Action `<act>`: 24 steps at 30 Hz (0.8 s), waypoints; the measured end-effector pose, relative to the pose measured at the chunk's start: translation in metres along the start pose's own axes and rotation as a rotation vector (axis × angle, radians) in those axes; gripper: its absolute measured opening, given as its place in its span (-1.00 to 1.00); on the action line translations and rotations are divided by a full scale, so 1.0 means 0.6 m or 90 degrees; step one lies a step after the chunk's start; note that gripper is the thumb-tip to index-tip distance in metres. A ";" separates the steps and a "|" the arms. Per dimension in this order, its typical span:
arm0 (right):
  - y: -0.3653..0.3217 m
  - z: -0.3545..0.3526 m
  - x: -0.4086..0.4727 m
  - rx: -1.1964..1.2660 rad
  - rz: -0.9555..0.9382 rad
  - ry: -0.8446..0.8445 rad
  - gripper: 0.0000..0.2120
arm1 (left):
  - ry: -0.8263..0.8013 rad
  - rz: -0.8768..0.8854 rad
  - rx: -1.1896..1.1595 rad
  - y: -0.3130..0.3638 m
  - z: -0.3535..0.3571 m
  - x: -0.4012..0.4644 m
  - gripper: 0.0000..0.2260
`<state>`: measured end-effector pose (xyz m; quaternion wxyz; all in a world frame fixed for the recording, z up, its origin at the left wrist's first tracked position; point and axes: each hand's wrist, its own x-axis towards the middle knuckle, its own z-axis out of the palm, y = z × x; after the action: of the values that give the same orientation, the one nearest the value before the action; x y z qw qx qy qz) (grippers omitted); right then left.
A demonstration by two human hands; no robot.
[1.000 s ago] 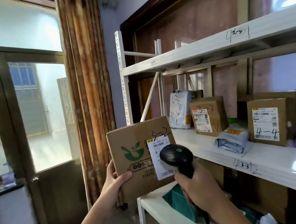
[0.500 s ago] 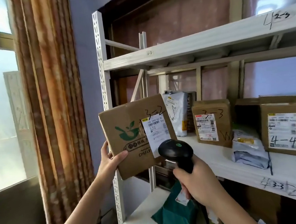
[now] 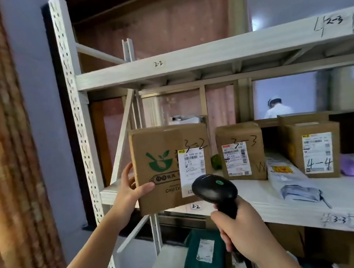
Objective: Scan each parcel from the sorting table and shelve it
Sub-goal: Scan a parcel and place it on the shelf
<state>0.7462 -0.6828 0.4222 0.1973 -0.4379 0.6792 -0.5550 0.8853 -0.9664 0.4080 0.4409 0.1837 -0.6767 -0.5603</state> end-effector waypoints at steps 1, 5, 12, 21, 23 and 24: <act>-0.003 -0.002 0.003 0.003 0.005 0.007 -0.92 | -0.010 -0.002 -0.004 -0.004 0.004 0.013 0.13; -0.005 -0.015 0.016 -0.010 0.011 0.019 -0.90 | -0.048 -0.007 -0.013 -0.023 0.010 0.058 0.25; 0.006 -0.007 0.040 -0.019 0.035 0.034 -0.91 | -0.144 -0.058 0.008 -0.050 -0.012 0.125 0.21; -0.007 0.057 0.059 -0.049 0.060 0.127 -0.94 | -0.261 -0.115 0.013 -0.079 -0.052 0.218 0.17; -0.013 0.080 0.059 -0.050 0.061 0.145 -0.94 | -0.292 -0.117 0.010 -0.080 -0.056 0.235 0.21; -0.014 0.091 0.057 -0.050 0.063 0.155 -0.94 | -0.303 -0.116 0.001 -0.080 -0.056 0.241 0.20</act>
<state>0.7722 -0.7421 0.4205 0.1236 -0.3406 0.7401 -0.5665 0.8218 -1.1088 0.4197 0.2164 0.1074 -0.7427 -0.6245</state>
